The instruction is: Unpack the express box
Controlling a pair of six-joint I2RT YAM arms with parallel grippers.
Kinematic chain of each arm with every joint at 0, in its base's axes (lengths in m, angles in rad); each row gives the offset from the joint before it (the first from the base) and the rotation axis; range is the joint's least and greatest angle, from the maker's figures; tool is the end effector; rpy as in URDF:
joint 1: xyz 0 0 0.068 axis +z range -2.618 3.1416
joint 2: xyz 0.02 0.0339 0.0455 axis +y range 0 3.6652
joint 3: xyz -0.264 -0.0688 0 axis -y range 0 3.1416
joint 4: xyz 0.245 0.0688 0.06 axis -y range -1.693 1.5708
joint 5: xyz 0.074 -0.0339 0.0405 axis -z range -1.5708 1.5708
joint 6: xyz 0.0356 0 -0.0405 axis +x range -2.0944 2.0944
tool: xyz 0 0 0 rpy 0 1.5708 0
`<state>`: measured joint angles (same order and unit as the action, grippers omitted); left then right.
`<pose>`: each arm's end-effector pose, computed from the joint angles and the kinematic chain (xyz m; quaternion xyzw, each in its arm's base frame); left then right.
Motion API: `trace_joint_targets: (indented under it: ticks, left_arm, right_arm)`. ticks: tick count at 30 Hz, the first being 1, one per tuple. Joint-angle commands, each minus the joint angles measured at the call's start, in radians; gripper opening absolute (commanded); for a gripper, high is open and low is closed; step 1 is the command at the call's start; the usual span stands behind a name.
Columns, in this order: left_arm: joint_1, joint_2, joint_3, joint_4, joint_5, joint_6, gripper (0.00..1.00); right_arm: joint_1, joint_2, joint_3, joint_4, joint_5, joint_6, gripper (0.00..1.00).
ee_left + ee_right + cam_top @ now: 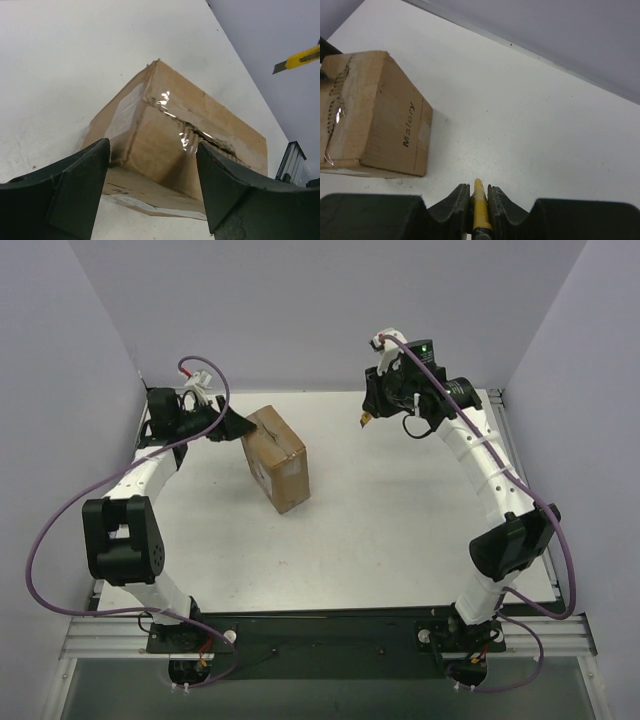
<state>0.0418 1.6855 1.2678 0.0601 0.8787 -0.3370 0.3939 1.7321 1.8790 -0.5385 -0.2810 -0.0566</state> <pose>0.3899 -0.0111 0.2974 0.0982 0.7759 -0.4215 0.4589 0.3619 0.1611 0.4280 -0.2597 0.7848 0.2072 0.5232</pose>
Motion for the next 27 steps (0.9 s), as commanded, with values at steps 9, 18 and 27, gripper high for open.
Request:
trace_joint_targets:
  ticks: [9,18,27]
  left_arm:
    - [-0.034,-0.144,-0.231,0.087,-0.084,-0.230,0.69]
    - [-0.076,-0.175,-0.291,0.099,-0.083,-0.263,0.69]
    - [-0.109,-0.188,-0.320,0.092,-0.110,-0.260,0.66]
  right_arm:
    - [0.184,0.075,0.310,0.140,0.169,0.040,0.00]
    - [0.290,0.211,0.381,0.216,-0.057,0.057,0.00]
    - [0.365,0.224,0.303,0.259,0.051,0.027,0.00]
